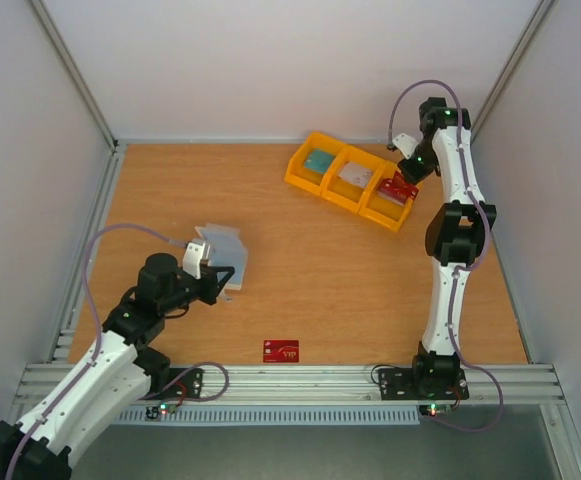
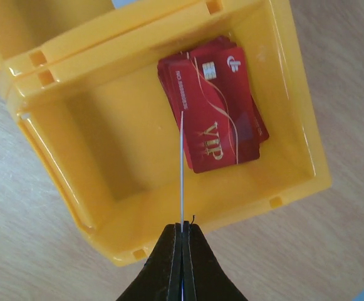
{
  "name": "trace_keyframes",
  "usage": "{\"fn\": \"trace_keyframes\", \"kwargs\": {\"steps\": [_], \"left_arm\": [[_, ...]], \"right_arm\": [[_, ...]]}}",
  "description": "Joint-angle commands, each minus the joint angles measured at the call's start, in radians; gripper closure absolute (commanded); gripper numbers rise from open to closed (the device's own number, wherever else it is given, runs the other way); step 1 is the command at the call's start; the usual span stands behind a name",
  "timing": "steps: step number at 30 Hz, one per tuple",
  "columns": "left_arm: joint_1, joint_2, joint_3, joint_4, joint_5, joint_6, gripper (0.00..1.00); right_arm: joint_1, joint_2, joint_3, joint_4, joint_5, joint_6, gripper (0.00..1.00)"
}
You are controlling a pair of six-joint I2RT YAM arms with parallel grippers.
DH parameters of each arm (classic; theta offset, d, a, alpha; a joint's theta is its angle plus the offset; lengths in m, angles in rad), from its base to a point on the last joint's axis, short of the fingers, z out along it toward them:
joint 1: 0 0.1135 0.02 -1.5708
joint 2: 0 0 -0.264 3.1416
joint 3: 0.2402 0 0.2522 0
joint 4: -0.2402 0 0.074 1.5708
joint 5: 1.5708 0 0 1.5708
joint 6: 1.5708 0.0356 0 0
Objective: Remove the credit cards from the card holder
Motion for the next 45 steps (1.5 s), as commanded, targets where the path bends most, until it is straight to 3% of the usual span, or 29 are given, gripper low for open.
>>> {"fn": "trace_keyframes", "kwargs": {"steps": [1,17,28,34,40,45], "left_arm": [[0.012,-0.016,-0.019,0.079,-0.017,0.034,1.00],[0.027,-0.026,-0.035,0.094,-0.028,0.043,1.00],[0.035,-0.040,-0.047,0.110,-0.026,0.041,1.00],[0.037,-0.027,-0.045,0.103,-0.029,0.035,1.00],[0.038,-0.027,-0.046,0.104,-0.020,0.026,1.00],[0.040,-0.030,-0.050,0.110,-0.015,0.024,1.00]], "right_arm": [[0.013,0.042,0.040,0.010,0.015,-0.109,0.99],[0.059,0.179,0.116,0.107,-0.011,-0.194,0.99],[0.059,0.186,0.102,0.110,-0.007,-0.236,0.99],[0.059,0.184,0.036,0.280,0.188,-0.222,0.78],[0.115,0.127,-0.077,0.518,0.347,-0.263,0.69],[0.161,0.046,-0.121,0.568,0.371,-0.284,0.63]]}}
